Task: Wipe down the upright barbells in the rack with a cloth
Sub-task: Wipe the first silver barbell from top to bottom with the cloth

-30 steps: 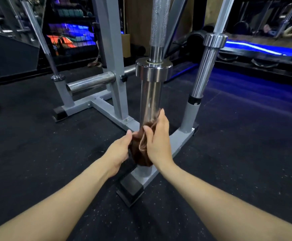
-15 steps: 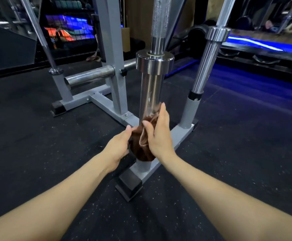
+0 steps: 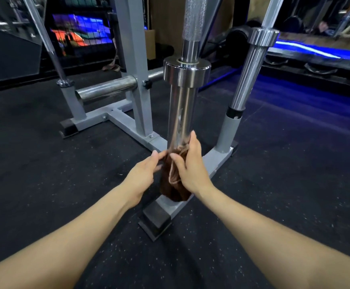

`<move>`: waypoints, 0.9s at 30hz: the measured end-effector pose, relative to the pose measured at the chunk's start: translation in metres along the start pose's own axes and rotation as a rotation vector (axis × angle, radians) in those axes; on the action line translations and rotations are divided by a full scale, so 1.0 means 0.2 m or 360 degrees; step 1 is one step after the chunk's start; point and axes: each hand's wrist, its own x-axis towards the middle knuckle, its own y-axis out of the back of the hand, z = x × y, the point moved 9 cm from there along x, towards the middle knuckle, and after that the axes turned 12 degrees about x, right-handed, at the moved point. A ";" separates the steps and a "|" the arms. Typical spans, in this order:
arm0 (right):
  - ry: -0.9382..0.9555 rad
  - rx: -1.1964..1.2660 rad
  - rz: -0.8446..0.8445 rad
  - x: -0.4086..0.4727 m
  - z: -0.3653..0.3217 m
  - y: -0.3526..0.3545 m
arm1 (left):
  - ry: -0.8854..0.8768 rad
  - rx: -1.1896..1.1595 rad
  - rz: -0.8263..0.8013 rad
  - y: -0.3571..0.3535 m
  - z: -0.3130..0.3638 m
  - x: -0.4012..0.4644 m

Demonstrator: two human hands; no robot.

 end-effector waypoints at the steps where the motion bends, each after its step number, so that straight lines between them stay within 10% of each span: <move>1: -0.0048 -0.0043 -0.0050 -0.01 0.05 -0.02 | -0.0004 0.0040 0.0001 0.00 0.00 0.00; 18: -0.0282 -0.0497 -0.0331 -0.13 0.04 0.06 | 0.0131 0.0147 0.0096 -0.03 0.01 -0.14; 27: -0.0483 0.0830 0.0262 -0.10 -0.05 0.30 | -0.0013 0.0381 -0.0562 -0.23 0.22 -0.35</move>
